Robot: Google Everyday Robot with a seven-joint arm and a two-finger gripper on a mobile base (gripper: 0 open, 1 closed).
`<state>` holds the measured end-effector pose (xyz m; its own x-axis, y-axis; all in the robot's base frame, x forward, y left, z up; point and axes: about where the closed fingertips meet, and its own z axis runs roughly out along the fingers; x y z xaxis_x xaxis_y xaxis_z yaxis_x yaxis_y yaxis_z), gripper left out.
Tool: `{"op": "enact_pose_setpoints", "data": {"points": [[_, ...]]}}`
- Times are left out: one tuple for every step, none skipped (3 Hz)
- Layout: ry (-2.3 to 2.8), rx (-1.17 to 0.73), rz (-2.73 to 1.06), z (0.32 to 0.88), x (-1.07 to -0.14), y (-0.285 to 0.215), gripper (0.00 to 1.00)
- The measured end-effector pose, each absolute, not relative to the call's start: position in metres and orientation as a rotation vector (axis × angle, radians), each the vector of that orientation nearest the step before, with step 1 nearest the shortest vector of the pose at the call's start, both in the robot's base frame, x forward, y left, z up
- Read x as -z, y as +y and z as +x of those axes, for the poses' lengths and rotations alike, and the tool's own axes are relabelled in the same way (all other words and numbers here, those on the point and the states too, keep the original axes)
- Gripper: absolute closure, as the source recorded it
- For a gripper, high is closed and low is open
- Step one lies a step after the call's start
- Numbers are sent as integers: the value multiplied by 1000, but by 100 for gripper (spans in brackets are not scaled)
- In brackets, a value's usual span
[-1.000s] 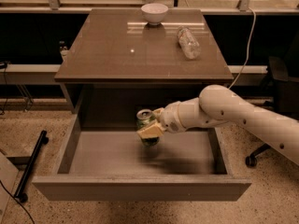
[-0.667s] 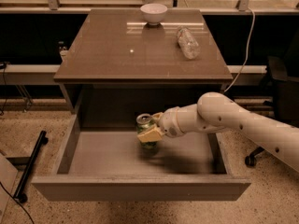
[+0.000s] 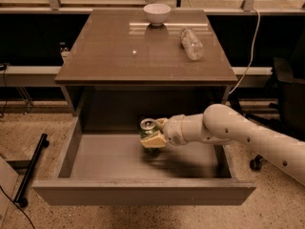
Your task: Place green can into top drawer
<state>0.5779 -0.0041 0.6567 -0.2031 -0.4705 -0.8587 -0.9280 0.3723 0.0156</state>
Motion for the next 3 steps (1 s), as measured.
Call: {"op": "enact_pose_setpoints", "data": {"points": [[1823,-715,-1226,577,-656,-2,37],[1822,-718,-1229,577,-656,0,14],[1821,-721,-1231,576,-656,1,0]]}}
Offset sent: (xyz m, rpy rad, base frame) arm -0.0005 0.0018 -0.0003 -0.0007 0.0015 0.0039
